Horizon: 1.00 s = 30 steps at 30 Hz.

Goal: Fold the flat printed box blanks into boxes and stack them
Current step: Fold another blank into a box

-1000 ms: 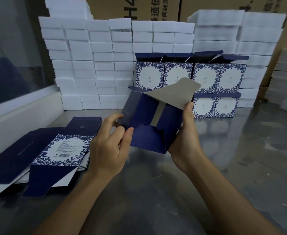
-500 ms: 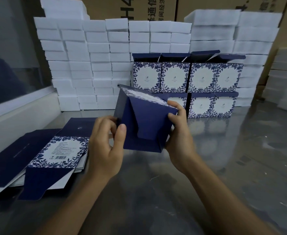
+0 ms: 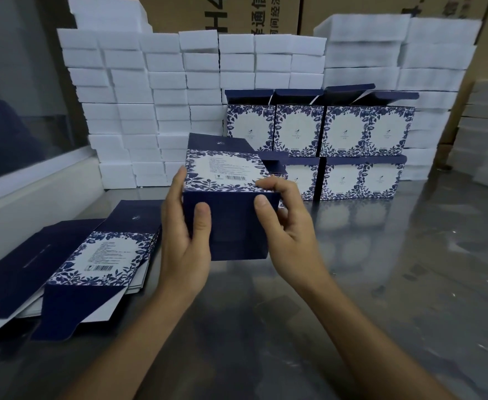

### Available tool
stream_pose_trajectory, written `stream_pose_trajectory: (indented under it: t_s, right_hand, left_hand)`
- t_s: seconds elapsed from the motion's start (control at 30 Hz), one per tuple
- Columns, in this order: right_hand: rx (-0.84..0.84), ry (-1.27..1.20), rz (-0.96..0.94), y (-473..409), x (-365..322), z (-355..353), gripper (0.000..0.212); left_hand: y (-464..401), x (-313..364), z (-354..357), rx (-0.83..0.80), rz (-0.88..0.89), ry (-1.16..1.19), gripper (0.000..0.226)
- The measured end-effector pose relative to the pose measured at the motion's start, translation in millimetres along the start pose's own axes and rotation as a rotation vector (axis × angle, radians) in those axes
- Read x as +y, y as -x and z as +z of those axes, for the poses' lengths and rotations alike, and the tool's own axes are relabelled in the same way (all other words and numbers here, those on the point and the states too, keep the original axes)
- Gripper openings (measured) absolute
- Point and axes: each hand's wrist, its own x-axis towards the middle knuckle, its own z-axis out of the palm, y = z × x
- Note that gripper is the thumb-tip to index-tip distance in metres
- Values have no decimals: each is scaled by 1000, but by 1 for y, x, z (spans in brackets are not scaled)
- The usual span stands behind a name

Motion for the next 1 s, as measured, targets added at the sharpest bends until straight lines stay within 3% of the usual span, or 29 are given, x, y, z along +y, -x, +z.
stream_pose_trajectory:
  t_s: [0.13, 0.3, 0.5, 1.0]
  right_hand:
    - [59, 136, -69, 2, 1, 3, 24]
    - [99, 100, -106, 8, -8, 12, 21]
    - [176, 74, -81, 10, -17, 16, 34]
    - [236, 186, -151, 4, -1, 9, 13]
  left_hand:
    - [-1, 0, 2, -23, 38, -31, 42]
    - [1, 2, 6, -36, 104, -109, 39]
    - [6, 6, 11, -47, 116, -108, 36]
    - [4, 4, 12, -23, 19, 30, 35]
